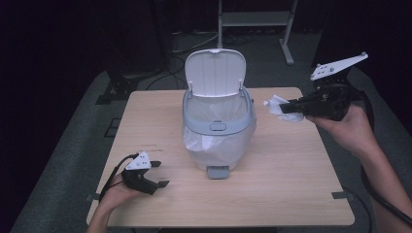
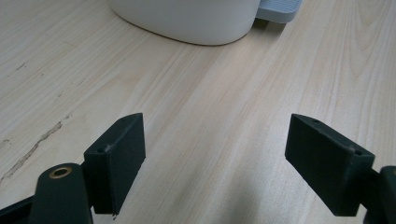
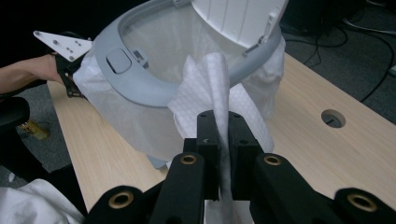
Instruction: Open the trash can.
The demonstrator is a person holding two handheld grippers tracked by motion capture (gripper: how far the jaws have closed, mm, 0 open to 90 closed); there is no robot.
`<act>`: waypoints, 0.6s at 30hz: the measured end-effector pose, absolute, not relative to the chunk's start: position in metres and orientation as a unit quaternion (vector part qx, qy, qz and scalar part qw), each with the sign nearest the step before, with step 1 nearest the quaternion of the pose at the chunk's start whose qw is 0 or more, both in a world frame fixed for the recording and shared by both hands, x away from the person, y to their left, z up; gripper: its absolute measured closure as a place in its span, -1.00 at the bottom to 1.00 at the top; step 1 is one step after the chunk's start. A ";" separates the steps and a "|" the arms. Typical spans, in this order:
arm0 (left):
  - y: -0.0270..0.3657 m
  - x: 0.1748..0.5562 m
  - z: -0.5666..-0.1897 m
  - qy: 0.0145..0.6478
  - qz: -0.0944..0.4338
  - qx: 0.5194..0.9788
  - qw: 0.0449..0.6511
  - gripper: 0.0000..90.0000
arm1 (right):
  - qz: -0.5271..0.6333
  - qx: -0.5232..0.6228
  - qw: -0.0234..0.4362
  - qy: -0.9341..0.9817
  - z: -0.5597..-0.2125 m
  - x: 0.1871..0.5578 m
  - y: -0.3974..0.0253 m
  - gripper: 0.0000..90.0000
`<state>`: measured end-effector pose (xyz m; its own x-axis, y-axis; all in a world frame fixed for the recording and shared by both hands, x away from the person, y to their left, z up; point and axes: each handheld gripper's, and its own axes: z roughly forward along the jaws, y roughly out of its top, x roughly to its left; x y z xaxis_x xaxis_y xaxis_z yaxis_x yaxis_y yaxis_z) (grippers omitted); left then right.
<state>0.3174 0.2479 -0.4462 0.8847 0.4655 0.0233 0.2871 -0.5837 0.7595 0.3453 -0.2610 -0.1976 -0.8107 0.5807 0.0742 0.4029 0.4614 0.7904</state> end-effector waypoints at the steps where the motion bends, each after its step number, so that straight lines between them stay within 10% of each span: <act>1: 0.248 0.317 -0.446 0.213 0.110 0.883 0.404 -0.57 | 0.431 0.288 0.102 0.849 -0.195 0.345 -0.260 0.89; 18: 0.250 0.317 -0.447 0.213 0.112 0.883 0.403 -0.58 | 0.438 0.252 0.095 0.858 -0.160 0.351 -0.223 0.89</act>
<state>0.3169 0.2496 -0.4465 0.8841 0.4665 0.0270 0.2852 -0.5845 0.7597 0.3510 -0.2225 -0.1605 -0.8547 0.5158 0.0591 0.3502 0.4886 0.7991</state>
